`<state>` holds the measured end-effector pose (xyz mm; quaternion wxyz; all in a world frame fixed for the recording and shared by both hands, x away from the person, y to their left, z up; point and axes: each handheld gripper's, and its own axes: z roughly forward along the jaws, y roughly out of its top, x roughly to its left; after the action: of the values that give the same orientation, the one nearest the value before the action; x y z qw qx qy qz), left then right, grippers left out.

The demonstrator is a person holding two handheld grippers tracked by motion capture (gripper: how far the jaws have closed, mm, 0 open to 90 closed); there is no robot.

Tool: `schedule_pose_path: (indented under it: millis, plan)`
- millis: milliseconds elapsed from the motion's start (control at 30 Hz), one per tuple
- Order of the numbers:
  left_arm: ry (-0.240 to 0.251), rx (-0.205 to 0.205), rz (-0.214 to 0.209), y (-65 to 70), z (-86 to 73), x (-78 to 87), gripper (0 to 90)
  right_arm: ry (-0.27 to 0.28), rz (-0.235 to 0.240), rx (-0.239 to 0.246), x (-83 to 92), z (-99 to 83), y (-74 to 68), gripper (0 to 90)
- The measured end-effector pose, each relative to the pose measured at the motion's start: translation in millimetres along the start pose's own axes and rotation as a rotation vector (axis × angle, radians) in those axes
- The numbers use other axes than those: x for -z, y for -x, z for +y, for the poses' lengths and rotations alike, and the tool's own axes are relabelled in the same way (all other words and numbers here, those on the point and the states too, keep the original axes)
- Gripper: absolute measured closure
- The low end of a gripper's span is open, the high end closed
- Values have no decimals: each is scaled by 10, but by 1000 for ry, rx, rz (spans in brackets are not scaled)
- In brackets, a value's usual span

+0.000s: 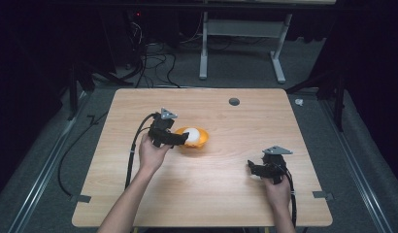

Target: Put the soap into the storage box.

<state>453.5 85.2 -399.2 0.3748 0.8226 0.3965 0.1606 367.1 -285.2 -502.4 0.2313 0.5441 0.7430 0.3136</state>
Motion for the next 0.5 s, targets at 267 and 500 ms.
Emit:
schedule_pose_path:
  millis: [267,500]
  plan:
    - [3,17,2,-34,-71,65,201,0,1,1,0,0,0,233]
    - [17,23,13,-61,-123,179,200,0,6,1,2,0,2,233]
